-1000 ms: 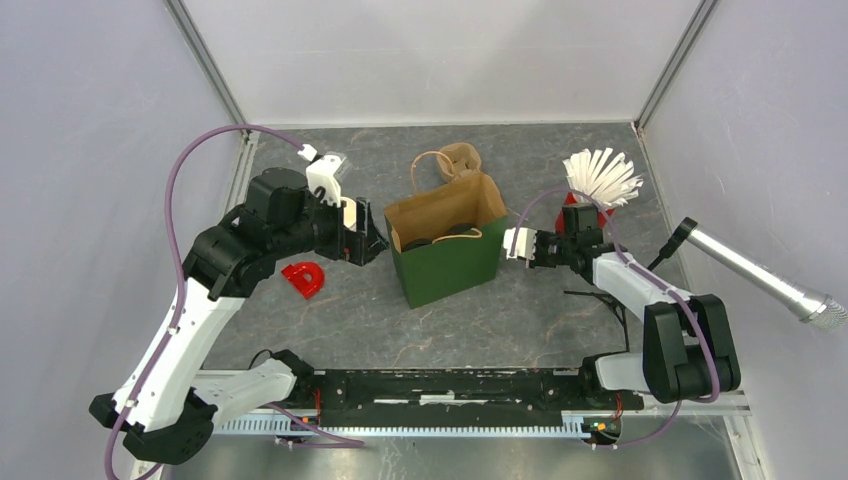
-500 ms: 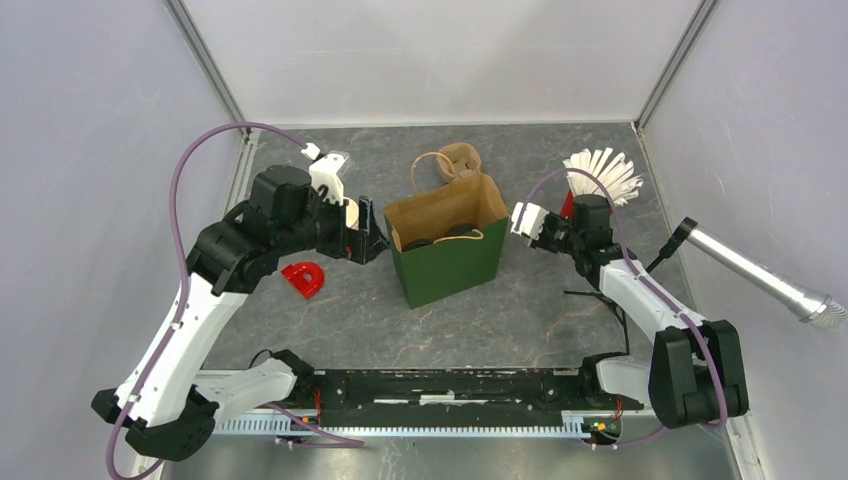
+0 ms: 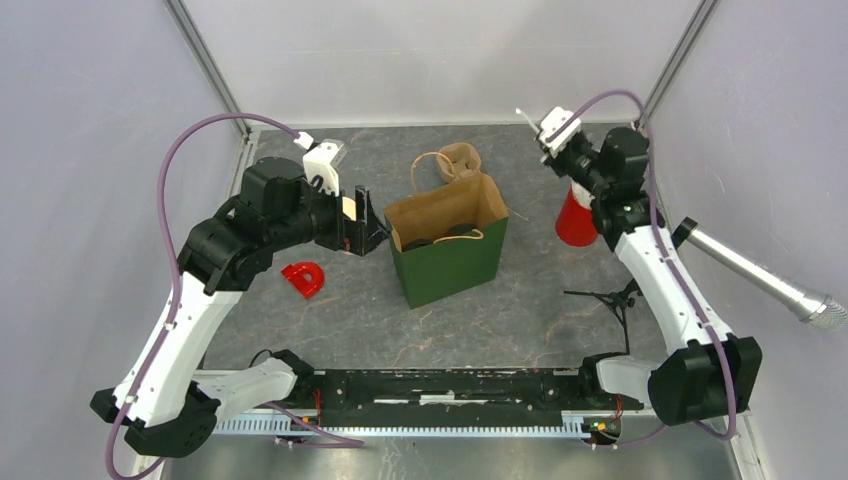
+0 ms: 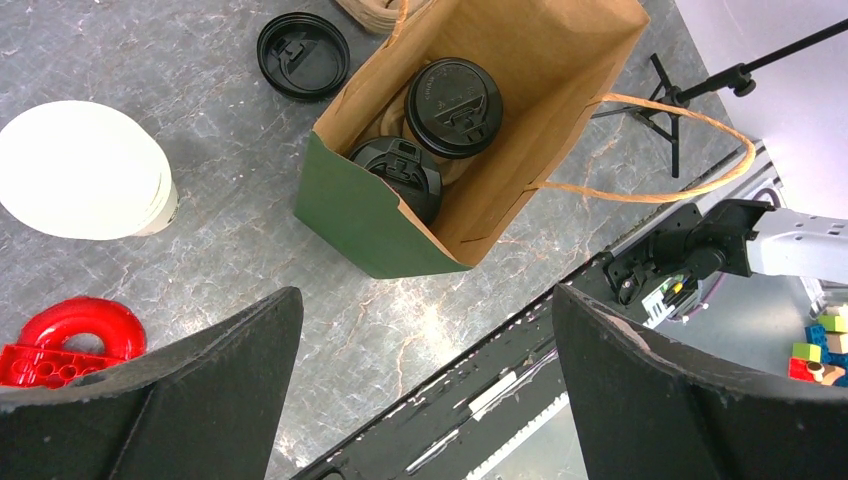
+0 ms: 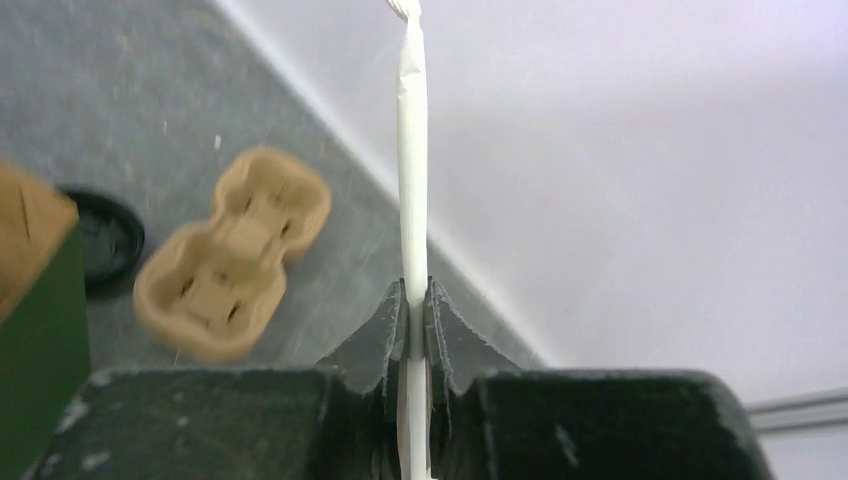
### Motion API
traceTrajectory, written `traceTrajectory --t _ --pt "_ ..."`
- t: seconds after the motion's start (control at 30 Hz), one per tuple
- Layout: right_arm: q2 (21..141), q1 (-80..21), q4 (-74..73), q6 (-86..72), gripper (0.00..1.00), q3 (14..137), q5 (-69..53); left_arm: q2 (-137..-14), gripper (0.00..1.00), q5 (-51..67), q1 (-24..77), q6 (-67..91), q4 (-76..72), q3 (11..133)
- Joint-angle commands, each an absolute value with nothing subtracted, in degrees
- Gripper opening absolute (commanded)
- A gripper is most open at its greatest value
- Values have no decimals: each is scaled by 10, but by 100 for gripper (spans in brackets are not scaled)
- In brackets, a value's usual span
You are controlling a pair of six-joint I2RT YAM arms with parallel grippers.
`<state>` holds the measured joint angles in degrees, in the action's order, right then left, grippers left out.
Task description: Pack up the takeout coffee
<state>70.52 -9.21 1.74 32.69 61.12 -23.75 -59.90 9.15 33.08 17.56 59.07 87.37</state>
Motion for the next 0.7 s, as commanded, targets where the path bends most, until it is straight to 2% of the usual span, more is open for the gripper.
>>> traceTrajectory --t 0.0,0.13,0.37,0.5,0.67 --pt "701 -97 29 277 8 717 -296 -594 100 91 328 195 580 892" --pt "699 -128 7 262 8 778 -347 -595 100 90 328 201 582 892" --pt "685 -247 47 181 10 773 -418 -607 100 80 329 188 602 905" --pt "680 -306 55 170 11 746 -410 -613 100 74 328 184 611 916" --pt "694 -342 -49 246 11 748 -383 -618 100 75 328 183 614 926"
